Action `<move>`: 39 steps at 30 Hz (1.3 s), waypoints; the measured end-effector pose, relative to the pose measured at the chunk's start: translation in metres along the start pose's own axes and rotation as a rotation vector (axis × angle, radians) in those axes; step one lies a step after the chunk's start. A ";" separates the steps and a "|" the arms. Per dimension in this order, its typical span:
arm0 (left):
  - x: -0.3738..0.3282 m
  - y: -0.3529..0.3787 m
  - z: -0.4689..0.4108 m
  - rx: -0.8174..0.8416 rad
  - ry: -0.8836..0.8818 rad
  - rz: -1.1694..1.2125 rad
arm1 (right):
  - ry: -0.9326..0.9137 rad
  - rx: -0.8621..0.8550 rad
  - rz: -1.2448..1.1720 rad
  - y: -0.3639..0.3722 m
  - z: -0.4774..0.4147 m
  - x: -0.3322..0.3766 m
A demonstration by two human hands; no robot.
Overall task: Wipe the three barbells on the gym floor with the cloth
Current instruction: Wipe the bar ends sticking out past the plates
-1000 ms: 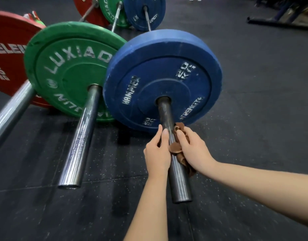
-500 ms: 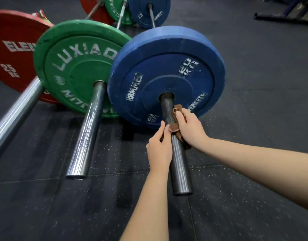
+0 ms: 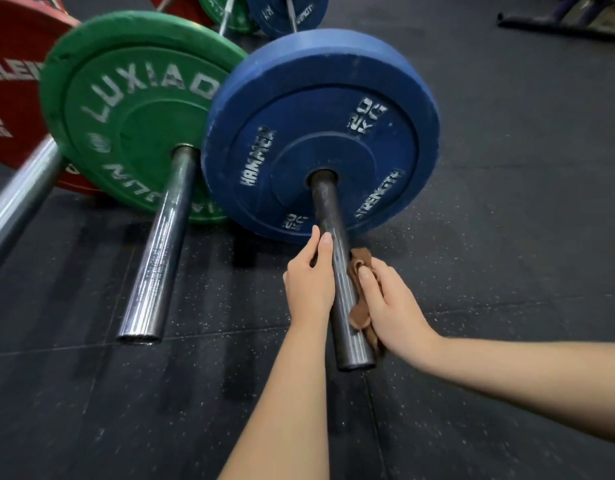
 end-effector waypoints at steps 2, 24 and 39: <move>0.001 0.000 0.000 0.000 0.008 0.004 | 0.004 -0.044 0.023 0.002 -0.025 0.008; -0.010 -0.017 -0.010 0.097 0.020 0.096 | 0.177 -0.177 -0.015 -0.032 -0.002 0.037; -0.035 -0.081 -0.027 -0.014 -0.084 0.667 | 0.068 0.079 0.406 0.046 -0.068 0.147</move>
Point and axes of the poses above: each hand's wrist, its own z-axis away from the middle knuckle, its own y-axis out of the palm, x = y × z, the point moved 4 cm from there along -z, towards the middle knuckle, and after that the axes turned 15 degrees about y, right-handed, at the moved point
